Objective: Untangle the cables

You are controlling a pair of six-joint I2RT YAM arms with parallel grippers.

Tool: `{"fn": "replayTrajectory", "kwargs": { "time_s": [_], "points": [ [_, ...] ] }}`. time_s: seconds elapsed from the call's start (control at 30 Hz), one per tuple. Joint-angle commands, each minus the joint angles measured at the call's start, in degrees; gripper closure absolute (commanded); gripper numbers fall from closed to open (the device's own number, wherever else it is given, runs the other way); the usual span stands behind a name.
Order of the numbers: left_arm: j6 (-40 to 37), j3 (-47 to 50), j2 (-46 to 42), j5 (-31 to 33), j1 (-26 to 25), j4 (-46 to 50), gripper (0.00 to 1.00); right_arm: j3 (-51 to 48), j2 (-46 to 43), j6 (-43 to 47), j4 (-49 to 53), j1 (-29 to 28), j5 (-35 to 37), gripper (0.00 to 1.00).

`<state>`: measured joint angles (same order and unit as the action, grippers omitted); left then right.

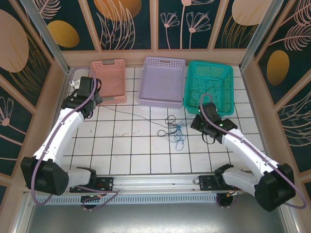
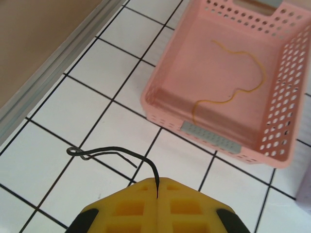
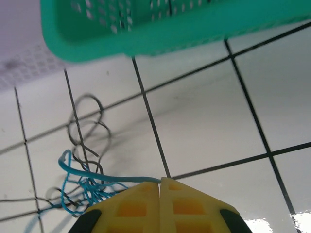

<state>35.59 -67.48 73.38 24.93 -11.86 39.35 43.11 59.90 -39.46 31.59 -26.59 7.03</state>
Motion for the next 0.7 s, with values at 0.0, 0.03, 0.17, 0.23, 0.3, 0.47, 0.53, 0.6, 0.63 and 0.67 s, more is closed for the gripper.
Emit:
{"fn": "replayTrajectory", "kwargs": {
  "time_s": [0.0,0.03,0.17,0.23,0.3,0.47,0.53,0.6,0.63,0.67],
  "points": [
    [-0.26,1.51,-1.4,3.09,0.99,1.32,1.0,3.82,-2.37,-3.23,5.28,2.16,4.21,1.0],
    [-0.43,1.86,-1.32,3.19,1.2,1.28,1.0,4.2,-3.07,-3.28,5.45,2.95,4.2,1.0],
    [-0.62,2.98,-0.79,3.11,1.83,1.52,1.0,6.23,-4.49,-3.69,6.58,6.81,3.63,1.0],
    [-0.51,3.64,-0.87,2.93,2.06,1.26,1.0,7.92,-5.0,-3.65,8.05,7.92,5.05,1.0],
    [-0.44,4.14,-0.77,3.57,2.34,1.47,1.0,9.87,-5.72,-3.31,9.62,9.33,7.15,1.0],
    [-0.18,4.43,-0.61,6.23,4.65,2.06,1.0,12.48,-5.34,-1.68,12.97,17.38,6.0,1.0],
    [-0.01,3.65,-0.8,7.74,5.56,2.13,1.0,12.54,-5.49,-1.83,14.91,20.71,6.79,1.0],
    [0.33,2.59,-0.68,8.86,6.58,2.17,1.0,12.36,-5.91,-2.06,16.17,24.36,7.04,1.0],
    [0.7,1.94,-0.48,9.29,7.03,2.18,1.0,12.13,-6.04,-2.19,16.47,26.23,6.54,1.0],
    [0.78,1.42,-0.22,9.64,7.27,2.0,1.0,11.7,-6.12,-2.2,16.53,27.52,5.76,1.0]
  ]
}}
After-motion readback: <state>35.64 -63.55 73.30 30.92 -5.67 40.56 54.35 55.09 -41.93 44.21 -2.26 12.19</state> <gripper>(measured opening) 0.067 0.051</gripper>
